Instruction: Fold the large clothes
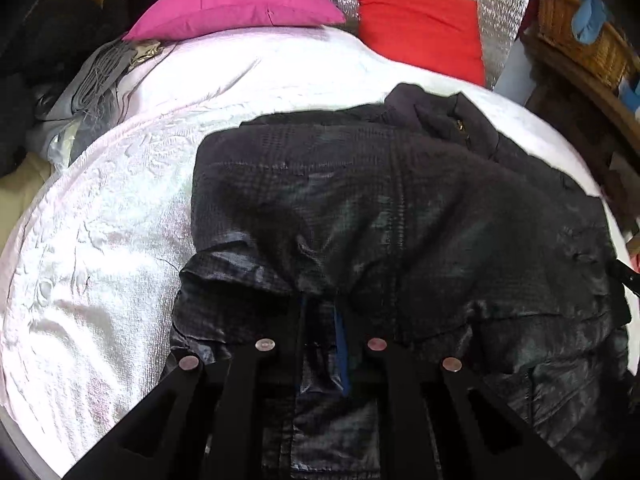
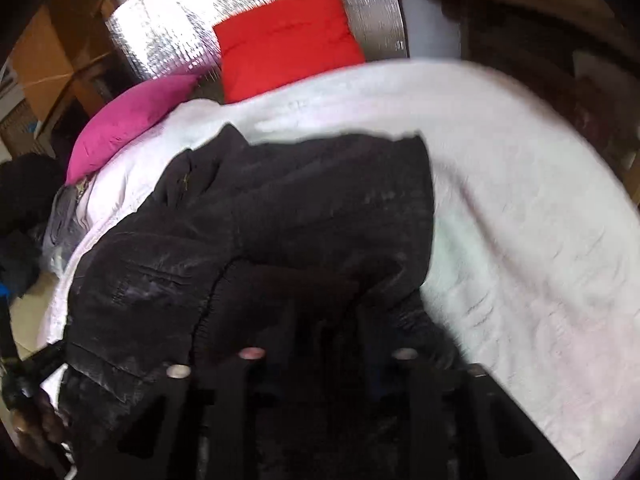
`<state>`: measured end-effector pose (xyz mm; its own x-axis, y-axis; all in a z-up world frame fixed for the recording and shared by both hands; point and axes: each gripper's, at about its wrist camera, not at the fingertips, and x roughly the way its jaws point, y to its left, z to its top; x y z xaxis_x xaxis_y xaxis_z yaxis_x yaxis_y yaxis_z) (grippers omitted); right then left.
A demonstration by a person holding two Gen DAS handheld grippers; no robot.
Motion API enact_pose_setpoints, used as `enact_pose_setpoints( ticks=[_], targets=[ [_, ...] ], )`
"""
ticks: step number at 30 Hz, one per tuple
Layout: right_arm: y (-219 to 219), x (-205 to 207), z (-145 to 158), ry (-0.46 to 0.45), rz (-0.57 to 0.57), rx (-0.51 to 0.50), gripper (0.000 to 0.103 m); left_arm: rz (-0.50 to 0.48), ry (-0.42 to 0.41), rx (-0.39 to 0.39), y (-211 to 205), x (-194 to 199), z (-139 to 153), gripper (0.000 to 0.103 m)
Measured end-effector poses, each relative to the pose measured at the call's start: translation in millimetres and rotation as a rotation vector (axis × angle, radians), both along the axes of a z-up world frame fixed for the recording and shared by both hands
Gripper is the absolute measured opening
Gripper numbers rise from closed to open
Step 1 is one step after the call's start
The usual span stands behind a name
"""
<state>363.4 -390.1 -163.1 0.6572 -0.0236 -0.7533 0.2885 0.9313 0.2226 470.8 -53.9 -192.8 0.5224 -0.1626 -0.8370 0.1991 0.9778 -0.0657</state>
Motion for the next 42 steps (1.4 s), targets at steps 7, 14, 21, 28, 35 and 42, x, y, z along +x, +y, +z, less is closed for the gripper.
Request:
enact_pose_setpoints(
  ticks=[7,14,21,28,35,42],
  targets=[
    [10,9,-3,0.004,0.116,0.067,0.002,-0.015,-0.065,0.049,0,-10,13,0.012],
    [-23,-3,9,-0.063,0.123,0.234,0.006,-0.087,-0.026,0.123,-10,-6,-4,0.015],
    [-58,-16,-18,-0.02,0.147,0.502,0.053,-0.18,-0.061,0.226,-24,-11,-12,0.015],
    [-51,-6,-26,-0.023,0.11,0.451,0.053,-0.169,-0.057,0.212,-20,-9,-8,0.015],
    [-26,-2,-25,-0.013,0.206,0.425,0.042,-0.167,-0.049,0.181,-17,-13,-7,0.015],
    [-9,5,-32,0.025,0.213,0.291,0.032,-0.142,-0.039,0.147,-11,-14,-3,0.015]
  ],
)
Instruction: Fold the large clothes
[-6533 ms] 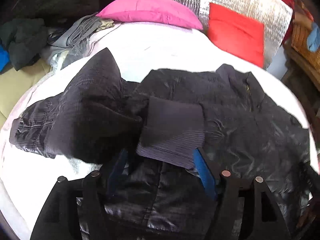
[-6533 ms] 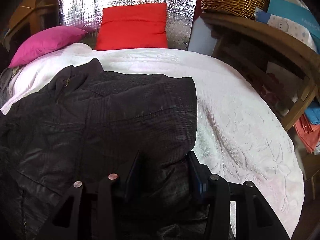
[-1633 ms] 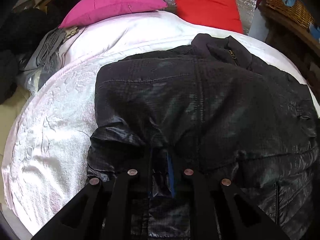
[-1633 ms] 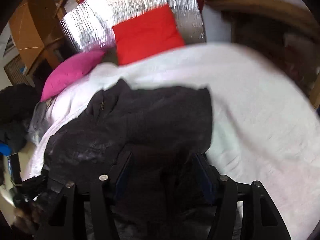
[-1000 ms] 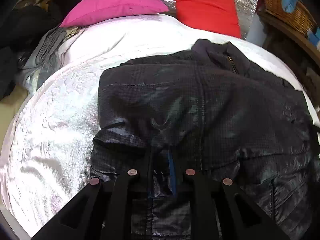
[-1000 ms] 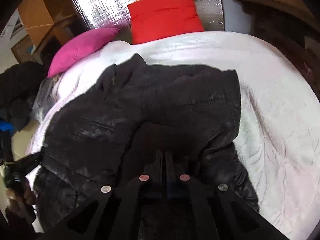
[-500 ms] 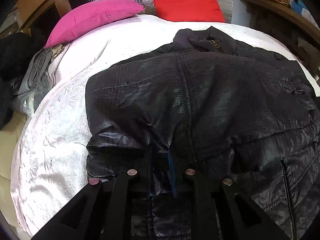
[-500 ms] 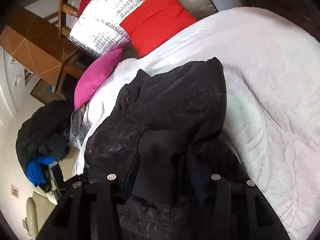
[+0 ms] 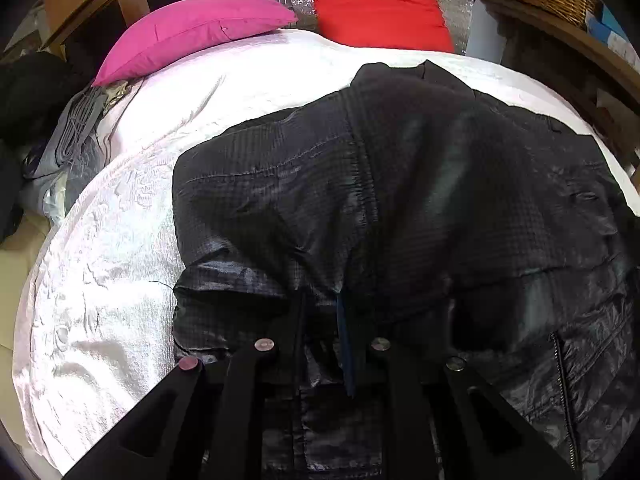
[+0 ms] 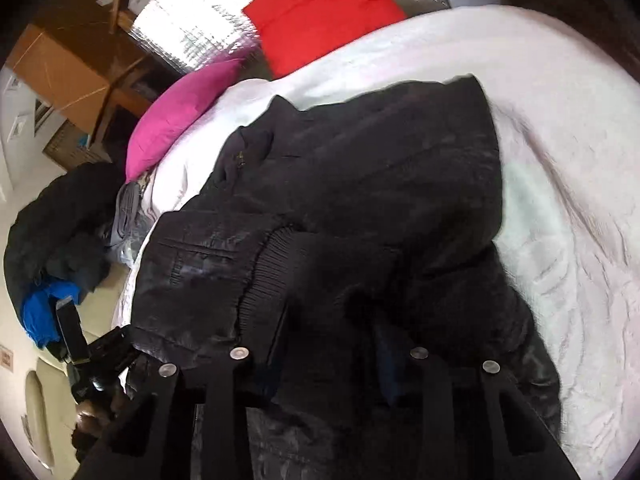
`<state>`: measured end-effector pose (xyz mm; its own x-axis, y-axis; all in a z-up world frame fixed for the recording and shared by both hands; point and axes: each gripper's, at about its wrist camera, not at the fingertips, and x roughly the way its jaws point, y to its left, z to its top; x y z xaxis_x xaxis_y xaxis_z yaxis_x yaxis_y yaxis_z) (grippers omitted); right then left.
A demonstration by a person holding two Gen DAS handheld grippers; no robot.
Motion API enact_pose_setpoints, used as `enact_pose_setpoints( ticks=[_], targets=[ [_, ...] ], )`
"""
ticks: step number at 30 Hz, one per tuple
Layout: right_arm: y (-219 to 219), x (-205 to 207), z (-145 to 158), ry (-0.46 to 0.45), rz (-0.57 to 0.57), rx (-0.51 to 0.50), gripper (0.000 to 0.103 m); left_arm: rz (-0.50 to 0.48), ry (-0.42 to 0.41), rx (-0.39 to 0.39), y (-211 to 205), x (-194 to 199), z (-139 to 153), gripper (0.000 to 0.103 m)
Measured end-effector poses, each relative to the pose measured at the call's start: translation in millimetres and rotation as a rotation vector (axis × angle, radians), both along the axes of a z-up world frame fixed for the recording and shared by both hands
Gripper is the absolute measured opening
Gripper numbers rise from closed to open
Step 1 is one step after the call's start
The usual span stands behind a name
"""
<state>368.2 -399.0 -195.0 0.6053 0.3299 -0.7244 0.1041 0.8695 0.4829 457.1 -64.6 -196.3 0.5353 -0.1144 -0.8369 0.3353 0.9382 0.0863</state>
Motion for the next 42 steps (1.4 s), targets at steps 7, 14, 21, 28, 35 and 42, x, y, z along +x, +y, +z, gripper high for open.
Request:
enact_pose_setpoints(
  ticks=[7,14,21,28,35,42],
  targets=[
    [11,-15,43,-0.22,-0.128,-0.219,0.013,-0.002,-0.089,-0.058,0,-9,25,0.015],
    [-24,13,11,-0.033,-0.199,-0.23,0.016,-0.061,-0.037,0.056,-21,-7,0,0.047],
    [-7,12,22,-0.007,-0.199,-0.334,0.036,-0.07,-0.042,0.035,-14,-9,-2,0.047],
    [26,-10,50,-0.153,-0.184,-0.549,0.075,-0.066,-0.063,0.073,-23,-15,-2,0.047],
    [43,-10,52,-0.181,-0.15,-0.617,0.074,-0.056,-0.072,0.096,-29,-11,-6,0.049],
    [62,-2,51,-0.195,-0.138,-0.645,0.074,-0.06,-0.066,0.073,-23,-8,-7,0.051]
  ],
)
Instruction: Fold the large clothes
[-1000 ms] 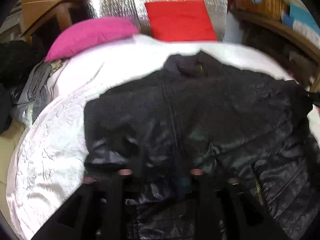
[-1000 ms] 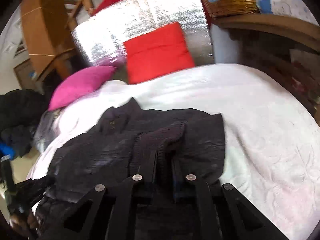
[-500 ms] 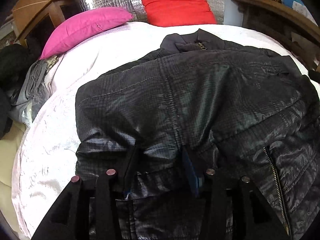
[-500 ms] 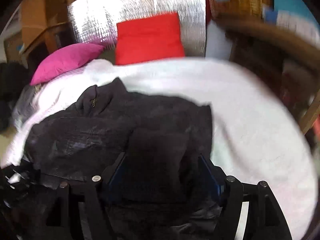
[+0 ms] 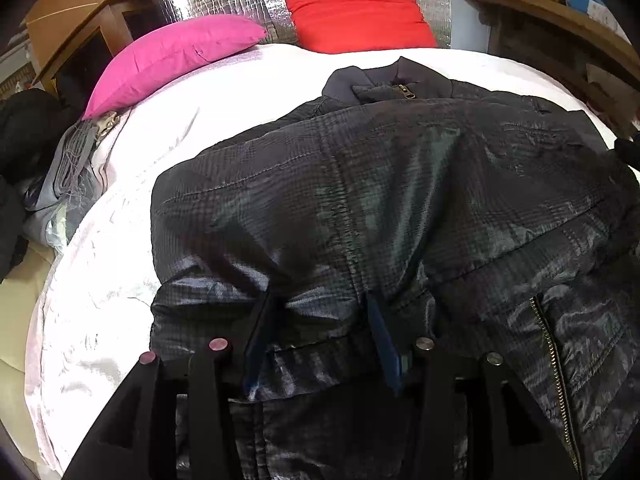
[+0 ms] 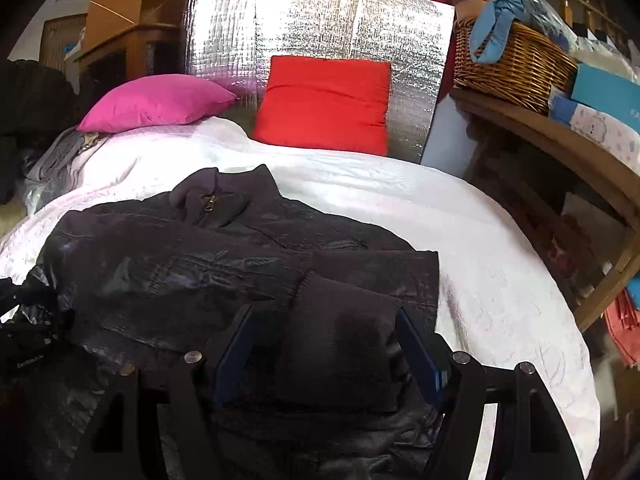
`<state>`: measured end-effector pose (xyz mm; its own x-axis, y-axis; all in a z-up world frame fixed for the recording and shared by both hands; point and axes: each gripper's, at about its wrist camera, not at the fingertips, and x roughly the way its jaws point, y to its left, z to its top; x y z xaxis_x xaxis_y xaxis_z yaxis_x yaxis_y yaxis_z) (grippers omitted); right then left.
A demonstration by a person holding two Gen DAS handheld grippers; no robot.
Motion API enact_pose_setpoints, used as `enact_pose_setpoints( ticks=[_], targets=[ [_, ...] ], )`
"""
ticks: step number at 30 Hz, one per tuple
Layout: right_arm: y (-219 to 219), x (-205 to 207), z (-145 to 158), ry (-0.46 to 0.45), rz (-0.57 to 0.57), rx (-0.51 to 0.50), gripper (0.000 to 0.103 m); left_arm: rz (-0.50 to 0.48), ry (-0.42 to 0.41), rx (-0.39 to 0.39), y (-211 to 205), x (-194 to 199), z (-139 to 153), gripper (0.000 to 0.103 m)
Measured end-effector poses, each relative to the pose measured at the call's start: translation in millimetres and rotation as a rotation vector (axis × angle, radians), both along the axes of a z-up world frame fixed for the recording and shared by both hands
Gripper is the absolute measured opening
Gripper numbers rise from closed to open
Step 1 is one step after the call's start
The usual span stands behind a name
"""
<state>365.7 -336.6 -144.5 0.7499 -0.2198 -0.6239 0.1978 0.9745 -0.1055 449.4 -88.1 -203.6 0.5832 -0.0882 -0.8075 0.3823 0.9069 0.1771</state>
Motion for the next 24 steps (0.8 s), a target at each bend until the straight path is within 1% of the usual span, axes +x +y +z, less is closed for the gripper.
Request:
enact_pose_setpoints(
  ticks=[20,22,24],
  targets=[
    [15,14,-8,0.015,-0.007,-0.067,0.074,-0.003,0.005,-0.007,8,-2,1,0.052],
    [15,16,-11,0.032,-0.011,-0.069,0.074,-0.001,0.005,-0.005,7,-2,0,0.053],
    [14,23,-19,0.09,-0.01,-0.055,0.074,0.007,0.013,-0.018,8,0,3,0.053]
  ],
)
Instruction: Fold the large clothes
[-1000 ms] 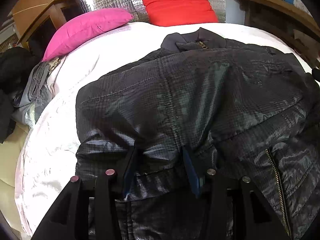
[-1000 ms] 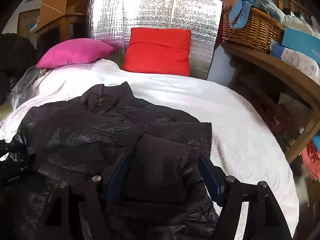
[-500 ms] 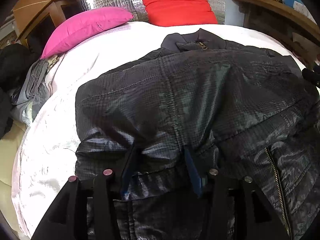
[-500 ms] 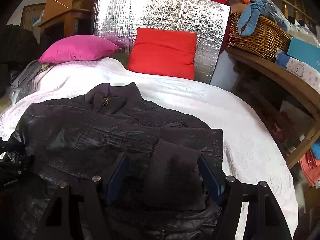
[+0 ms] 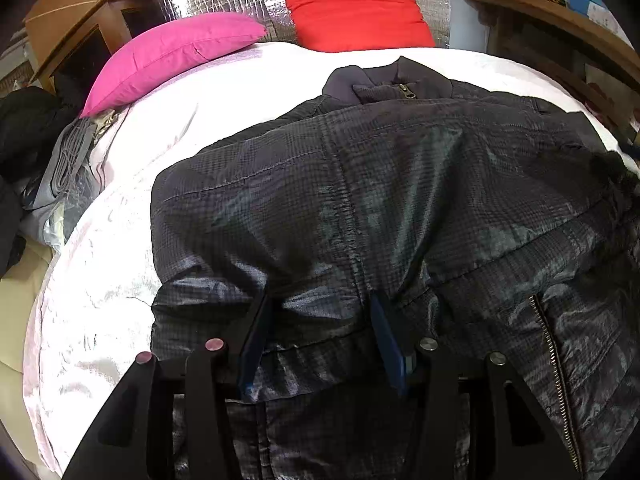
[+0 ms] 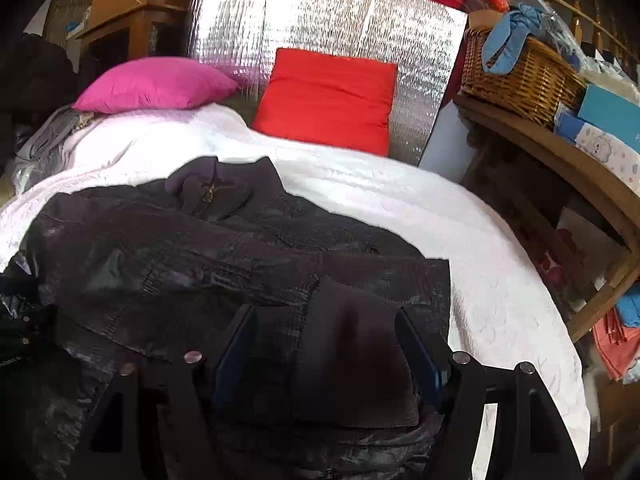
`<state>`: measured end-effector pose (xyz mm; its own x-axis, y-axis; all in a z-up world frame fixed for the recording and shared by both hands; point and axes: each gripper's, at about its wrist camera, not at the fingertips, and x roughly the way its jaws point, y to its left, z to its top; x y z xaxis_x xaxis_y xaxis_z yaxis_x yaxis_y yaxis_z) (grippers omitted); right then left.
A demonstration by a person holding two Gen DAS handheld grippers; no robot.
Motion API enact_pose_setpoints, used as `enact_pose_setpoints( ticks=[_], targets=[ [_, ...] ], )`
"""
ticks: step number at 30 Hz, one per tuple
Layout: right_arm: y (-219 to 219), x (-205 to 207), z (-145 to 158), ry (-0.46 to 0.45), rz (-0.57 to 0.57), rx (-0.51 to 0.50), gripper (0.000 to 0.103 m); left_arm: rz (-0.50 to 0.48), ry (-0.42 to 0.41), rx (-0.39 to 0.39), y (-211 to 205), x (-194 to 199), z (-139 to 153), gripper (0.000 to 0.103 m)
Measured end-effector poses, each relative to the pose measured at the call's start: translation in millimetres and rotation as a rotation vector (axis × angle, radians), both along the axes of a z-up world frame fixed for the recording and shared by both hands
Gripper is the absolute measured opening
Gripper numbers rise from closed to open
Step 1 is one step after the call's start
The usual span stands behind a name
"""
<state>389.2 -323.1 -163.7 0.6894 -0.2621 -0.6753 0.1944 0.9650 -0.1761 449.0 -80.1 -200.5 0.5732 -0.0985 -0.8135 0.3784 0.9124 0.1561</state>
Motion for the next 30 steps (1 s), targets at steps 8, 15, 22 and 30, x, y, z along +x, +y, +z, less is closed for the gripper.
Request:
enact_pose_setpoints(
  ticks=[8,15,22,30],
  targets=[
    [-9,-2,-6,0.071,0.006,0.086,0.074,0.122,-0.019,-0.088,36,7,25,0.055],
    [-18,-11,-12,0.134,0.043,0.136,0.075,0.089,0.009,0.045,31,0,6,0.056],
    [-43,-57,30,-0.012,0.036,0.263,0.075,0.154,-0.064,-0.1,81,-48,43,0.056],
    [-78,-125,47,-0.133,0.013,0.339,0.075,0.254,-0.194,-0.211,157,-165,55,0.07]
  ],
)
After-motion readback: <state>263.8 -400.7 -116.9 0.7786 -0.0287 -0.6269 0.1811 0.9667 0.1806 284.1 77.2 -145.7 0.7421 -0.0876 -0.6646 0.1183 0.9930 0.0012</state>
